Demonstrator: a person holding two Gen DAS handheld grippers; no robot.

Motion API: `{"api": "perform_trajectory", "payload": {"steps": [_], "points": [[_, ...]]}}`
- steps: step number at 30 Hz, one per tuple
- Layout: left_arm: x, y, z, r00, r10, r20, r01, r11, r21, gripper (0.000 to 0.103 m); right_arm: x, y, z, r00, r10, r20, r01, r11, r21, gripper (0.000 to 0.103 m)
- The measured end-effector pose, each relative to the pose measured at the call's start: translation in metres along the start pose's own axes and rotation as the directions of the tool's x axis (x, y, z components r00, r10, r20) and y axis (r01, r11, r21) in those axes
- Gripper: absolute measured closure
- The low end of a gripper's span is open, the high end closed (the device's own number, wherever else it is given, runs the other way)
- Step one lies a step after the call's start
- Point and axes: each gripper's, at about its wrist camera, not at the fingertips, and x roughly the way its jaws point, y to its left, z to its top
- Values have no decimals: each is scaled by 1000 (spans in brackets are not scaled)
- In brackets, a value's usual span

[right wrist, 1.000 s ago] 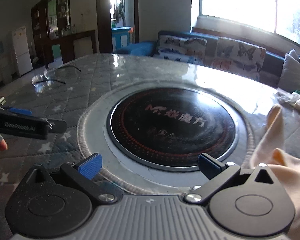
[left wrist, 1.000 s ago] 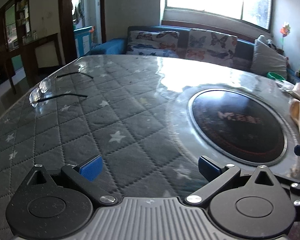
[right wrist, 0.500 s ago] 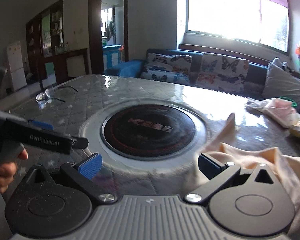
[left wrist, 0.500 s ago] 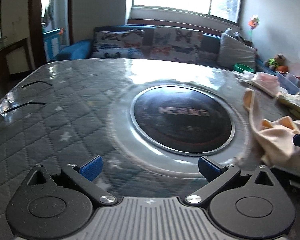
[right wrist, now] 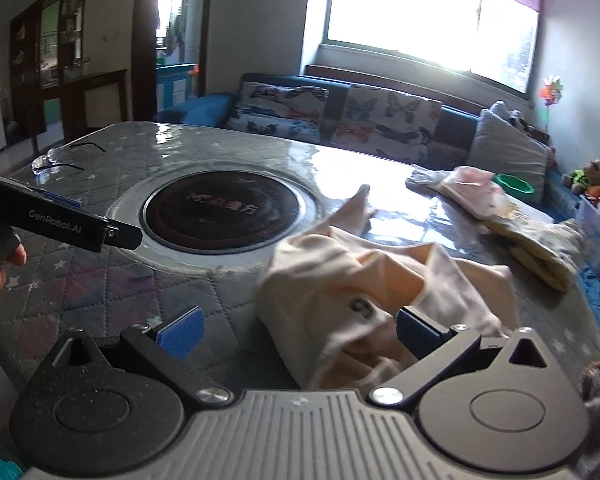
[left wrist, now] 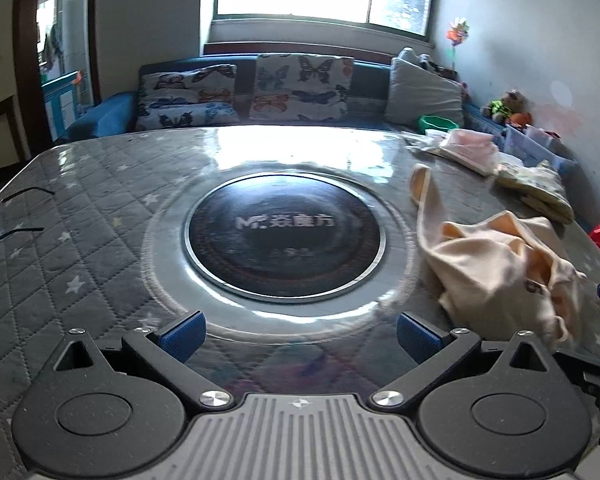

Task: Fold clothes
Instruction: 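Move both tools toward the crumpled cream sweatshirt on the table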

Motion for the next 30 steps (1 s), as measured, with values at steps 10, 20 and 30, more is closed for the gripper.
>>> {"api": "perform_trajectory", "payload": {"steps": [10, 20, 30], "points": [[-17, -35, -10, 999, -48, -13, 48, 996, 75, 0, -30, 1, -22, 998, -54, -42, 56, 998, 34, 0], [-20, -50, -22, 997, -60, -55, 66, 990, 122, 0, -39, 10, -35, 996, -39, -76, 44, 997, 67, 0], [-16, -55, -26, 993, -78, -91, 90, 987, 133, 0, -37, 21, -31, 996, -46, -77, 49, 998, 42, 0]]}}
